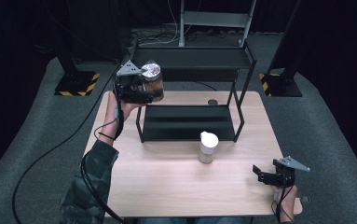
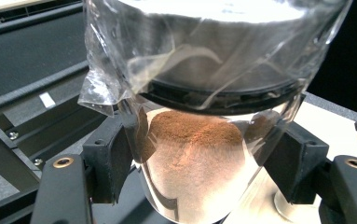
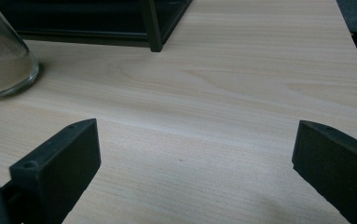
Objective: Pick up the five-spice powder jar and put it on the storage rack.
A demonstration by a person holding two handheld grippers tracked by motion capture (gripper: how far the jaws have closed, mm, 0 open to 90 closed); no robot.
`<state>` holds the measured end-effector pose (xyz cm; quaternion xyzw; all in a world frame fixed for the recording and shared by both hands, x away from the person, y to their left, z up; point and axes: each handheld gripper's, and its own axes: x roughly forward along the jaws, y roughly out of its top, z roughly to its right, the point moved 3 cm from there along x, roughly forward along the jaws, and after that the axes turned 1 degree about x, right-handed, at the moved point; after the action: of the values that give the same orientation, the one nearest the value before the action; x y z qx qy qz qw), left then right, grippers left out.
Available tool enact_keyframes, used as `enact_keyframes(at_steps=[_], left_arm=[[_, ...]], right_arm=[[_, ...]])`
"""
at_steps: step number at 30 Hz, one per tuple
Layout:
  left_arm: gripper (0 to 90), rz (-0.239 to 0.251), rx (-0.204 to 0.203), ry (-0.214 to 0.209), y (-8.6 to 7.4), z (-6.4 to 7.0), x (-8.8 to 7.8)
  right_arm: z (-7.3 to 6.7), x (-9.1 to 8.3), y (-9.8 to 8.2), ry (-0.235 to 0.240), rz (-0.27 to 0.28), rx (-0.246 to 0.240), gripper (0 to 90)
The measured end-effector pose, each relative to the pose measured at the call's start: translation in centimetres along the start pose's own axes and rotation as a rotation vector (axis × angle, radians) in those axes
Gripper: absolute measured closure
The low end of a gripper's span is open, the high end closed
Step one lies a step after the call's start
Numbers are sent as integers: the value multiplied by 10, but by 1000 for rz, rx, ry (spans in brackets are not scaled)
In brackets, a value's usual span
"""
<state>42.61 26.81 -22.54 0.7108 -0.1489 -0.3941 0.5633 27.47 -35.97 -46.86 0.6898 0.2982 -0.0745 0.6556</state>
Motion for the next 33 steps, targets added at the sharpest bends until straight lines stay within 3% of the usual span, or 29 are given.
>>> enact_keyframes(at_steps=[33], left_arm=[[302,8,9,20,42,-15,-9]], right_arm=[[0,0,-1,-2,4,4,2]])
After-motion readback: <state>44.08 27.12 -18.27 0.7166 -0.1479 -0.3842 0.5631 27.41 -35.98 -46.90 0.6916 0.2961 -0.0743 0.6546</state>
